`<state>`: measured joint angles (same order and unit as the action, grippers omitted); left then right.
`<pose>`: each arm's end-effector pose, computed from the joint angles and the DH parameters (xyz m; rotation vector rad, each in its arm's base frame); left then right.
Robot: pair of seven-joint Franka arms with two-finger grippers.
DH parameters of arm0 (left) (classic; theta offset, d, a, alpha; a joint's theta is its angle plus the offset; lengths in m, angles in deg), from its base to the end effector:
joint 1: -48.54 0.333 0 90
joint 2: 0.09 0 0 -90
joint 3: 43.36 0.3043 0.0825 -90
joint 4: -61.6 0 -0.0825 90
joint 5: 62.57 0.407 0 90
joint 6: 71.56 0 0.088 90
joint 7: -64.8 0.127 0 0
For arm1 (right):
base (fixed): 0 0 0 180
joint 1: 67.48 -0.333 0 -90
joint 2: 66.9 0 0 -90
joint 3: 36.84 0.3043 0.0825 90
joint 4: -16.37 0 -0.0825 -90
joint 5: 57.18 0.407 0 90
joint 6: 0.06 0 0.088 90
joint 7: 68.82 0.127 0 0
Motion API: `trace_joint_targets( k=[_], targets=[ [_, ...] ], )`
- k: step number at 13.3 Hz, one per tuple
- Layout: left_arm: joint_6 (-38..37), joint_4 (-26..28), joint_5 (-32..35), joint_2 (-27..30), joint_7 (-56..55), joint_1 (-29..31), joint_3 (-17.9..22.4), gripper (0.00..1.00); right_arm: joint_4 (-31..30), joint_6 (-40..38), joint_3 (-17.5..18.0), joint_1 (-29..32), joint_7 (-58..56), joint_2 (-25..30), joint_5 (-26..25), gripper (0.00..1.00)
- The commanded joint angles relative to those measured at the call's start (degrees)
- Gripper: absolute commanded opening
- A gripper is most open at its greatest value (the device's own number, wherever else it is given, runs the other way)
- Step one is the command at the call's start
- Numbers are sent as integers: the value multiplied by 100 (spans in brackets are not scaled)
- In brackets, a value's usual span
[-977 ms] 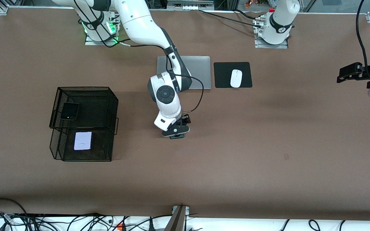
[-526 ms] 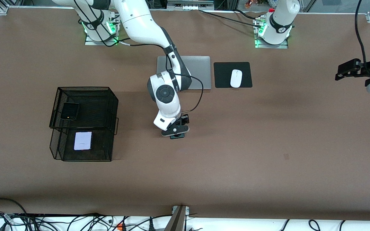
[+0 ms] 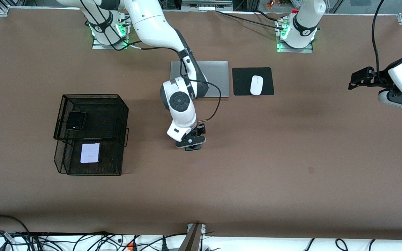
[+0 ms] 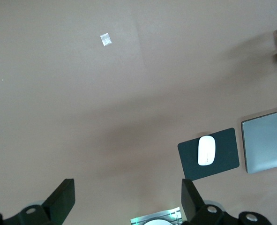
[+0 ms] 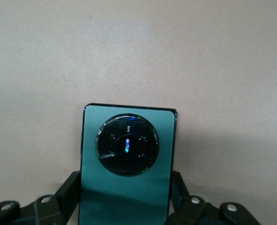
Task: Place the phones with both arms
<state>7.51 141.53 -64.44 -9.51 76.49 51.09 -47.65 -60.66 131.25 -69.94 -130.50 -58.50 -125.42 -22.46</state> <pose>0.6007 -0.0194 0.5665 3.0481 -0.3641 -0.2684 0.5929 0.4653 0.1353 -3.0931 -0.3258 -0.1553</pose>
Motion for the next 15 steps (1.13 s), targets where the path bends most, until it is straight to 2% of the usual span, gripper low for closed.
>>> trace_joint_targets(
  k=[1, 6, 8, 11, 13, 15],
  targets=[
    [127, 233, 12, 177, -52, 97, -72, 100, -226, -648, -651, -298, -65, 332, 34, 0],
    [74, 224, 21, 151, -61, 97, -45, 100, -225, -1572, -2023, -625, -188, 710, 34, 0],
    [-66, 215, 21, 151, -35, 97, -36, 100, -260, -1757, -2593, -616, -590, 842, 43, 0],
    [-146, 136, 21, 177, -52, 97, -28, 100, -304, -2582, -3385, -537, -1267, 913, 96, 0],
    [-172, 127, 21, 221, -79, 97, -28, 100, -610, -2952, -3755, -475, -1890, 965, 113, 0],
    [-321, 127, 21, 221, -96, 97, -45, 100, -1356, -2892, -3853, -545, -2235, 1376, 113, 0]
  ],
)
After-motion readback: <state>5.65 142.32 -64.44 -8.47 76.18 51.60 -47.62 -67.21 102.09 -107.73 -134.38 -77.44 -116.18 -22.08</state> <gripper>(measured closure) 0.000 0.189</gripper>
